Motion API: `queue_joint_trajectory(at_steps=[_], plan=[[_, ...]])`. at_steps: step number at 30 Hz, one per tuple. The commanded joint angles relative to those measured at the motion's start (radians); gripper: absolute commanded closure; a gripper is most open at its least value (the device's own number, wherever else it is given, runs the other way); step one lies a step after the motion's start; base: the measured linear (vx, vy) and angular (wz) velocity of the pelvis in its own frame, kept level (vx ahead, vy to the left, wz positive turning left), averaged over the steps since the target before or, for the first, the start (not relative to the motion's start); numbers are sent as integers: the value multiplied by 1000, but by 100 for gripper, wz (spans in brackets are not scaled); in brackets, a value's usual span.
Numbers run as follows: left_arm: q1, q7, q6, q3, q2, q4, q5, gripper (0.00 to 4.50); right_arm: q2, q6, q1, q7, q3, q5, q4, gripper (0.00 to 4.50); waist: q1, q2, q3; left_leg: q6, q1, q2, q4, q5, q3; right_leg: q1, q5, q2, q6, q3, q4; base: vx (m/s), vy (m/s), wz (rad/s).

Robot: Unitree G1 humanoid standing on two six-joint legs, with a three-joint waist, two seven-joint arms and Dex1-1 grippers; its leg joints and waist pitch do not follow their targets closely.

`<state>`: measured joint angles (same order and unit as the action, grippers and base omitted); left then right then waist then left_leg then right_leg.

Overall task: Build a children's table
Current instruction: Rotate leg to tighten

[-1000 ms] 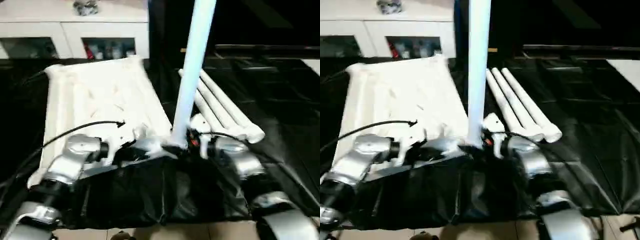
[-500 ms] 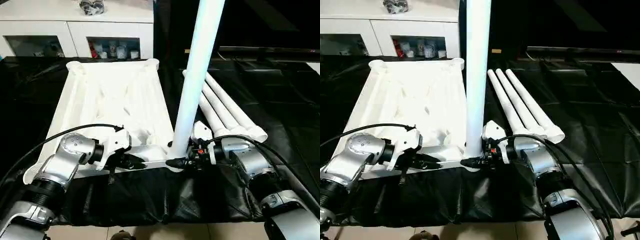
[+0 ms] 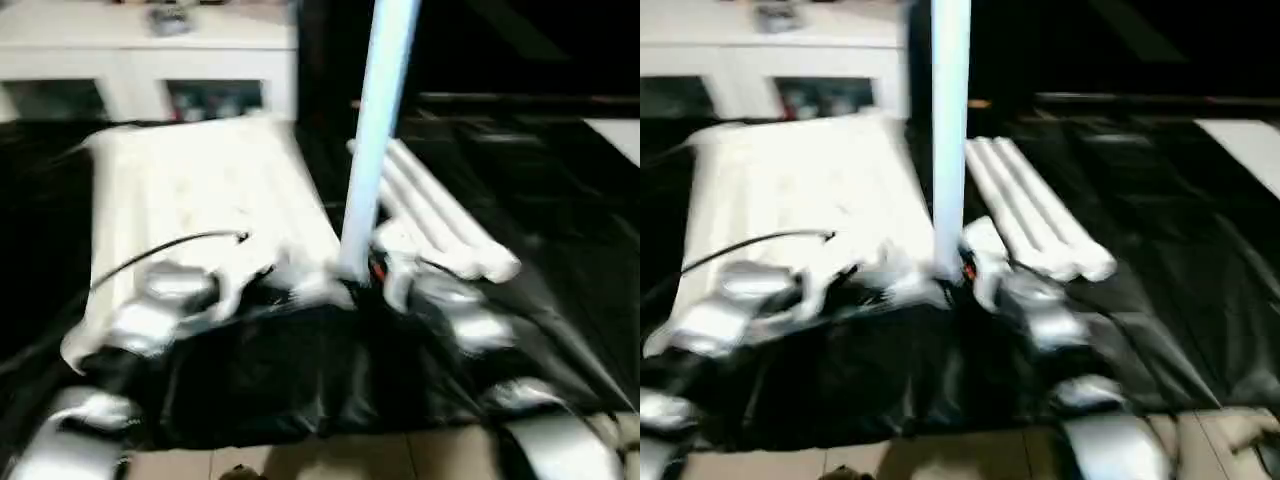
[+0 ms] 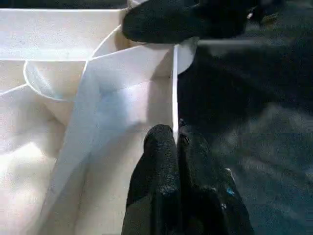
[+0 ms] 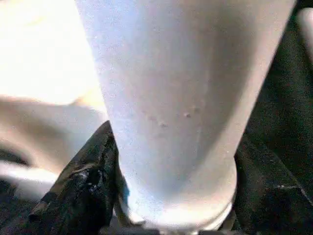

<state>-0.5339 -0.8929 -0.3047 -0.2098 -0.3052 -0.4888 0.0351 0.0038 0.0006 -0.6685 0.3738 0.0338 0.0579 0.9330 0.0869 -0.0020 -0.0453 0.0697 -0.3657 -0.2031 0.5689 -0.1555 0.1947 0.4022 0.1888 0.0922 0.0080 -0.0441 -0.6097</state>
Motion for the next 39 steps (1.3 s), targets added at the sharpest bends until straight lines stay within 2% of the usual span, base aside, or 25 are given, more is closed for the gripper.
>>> queue_joint_trajectory(at_steps=[1,2,3,5,7,9,12,14,15,16,18,20,23,26,28,33,39], plan=[[-7,86,-25,5,47,35,5,450,67,30,10,-65,14,-15,61,178,-4,6,48,55,26,-20,-78,-483,-26,-10,498,49,-127,28,106,0,0,0],[-1,84,-28,-1,56,44,4,450,77,17,6,-70,5,-10,64,178,-3,4,49,51,26,-20,-78,-484,-26,-10,500,49,-125,27,106,0,0,0],[3,82,-30,-4,61,51,3,450,84,9,2,-73,-1,-6,67,144,-3,5,49,48,24,-20,-78,-482,-26,-11,497,49,-123,27,105,0,0,0],[15,55,-27,-22,66,68,-3,450,92,-14,-13,-54,-11,6,72,110,-3,6,51,41,21,-21,-79,-471,-25,-12,452,47,-125,29,101,0,0,0],[22,16,-2,-39,52,74,-6,450,79,-30,-19,-7,-4,11,64,107,-2,6,52,37,18,-21,-80,-457,-24,-15,419,45,-132,30,99,0,0,0],[26,-2,1,-43,41,81,-11,450,65,-37,-20,27,2,11,55,78,-2,5,53,33,15,-21,-80,-446,-22,-18,391,44,-138,31,95,0,0,0],[38,-92,43,-56,3,98,-35,450,11,-57,-13,142,27,-1,24,68,0,2,58,12,9,-22,-76,-375,-17,-27,278,42,-169,32,84,0,0,0],[51,-170,75,-75,-37,113,-43,450,-38,-70,-4,263,40,-1,5,68,3,3,60,3,10,-23,-72,-328,-12,-29,208,42,-194,33,76,0,0,0],[52,-176,76,-76,-41,115,-44,450,-42,-71,-3,273,41,-1,3,68,5,1,63,-11,6,-23,-69,-301,-12,-36,165,43,-208,32,69,54,-8,2],[54,-218,101,-81,-64,111,-48,450,-80,-77,7,380,58,4,-17,68,8,3,66,-24,4,-23,-65,-260,-9,-39,101,39,-221,30,62,54,-8,2],[55,-264,107,-80,-83,110,-61,450,-123,-74,22,512,81,15,-44,68,15,0,68,-47,5,-24,-57,-210,-4,-42,11,33,-246,27,51,26,-1,1],[52,-282,111,-79,-90,106,-64,450,-147,-67,30,583,98,18,-59,68,22,1,67,-70,4,-25,-53,-172,-2,-41,-31,35,-268,26,45,0,0,0],[47,-337,124,-76,-107,95,-84,450,-196,-71,46,722,137,20,-93,68,29,0,64,-64,7,-27,-56,-220,-2,-41,47,38,-262,26,53,0,0,0],[42,-391,143,-79,-127,83,-101,450,-228,-66,52,828,169,21,-120,68,32,-1,58,-35,14,-31,-63,-291,-3,-34,164,41,-247,29,64,0,0,0],[39,-433,158,-89,-140,73,-104,450,-244,-70,55,894,196,12,-141,95,32,-1,58,-24,13,-30,-65,-308,-4,-35,194,42,-241,29,66,0,0,0],[29,-455,173,-90,-147,51,-95,450,-246,-74,54,925,216,-5,-142,133,32,-4,57,-11,14,-32,-68,-312,-6,-34,223,45,-234,31,68,0,0,0],[20,-456,188,-88,-151,25,-91,450,-237,-60,50,937,222,1,-142,173,34,-4,60,-19,11,-30,-65,-279,-6,-37,181,44,-240,30,63,0,0,0]])
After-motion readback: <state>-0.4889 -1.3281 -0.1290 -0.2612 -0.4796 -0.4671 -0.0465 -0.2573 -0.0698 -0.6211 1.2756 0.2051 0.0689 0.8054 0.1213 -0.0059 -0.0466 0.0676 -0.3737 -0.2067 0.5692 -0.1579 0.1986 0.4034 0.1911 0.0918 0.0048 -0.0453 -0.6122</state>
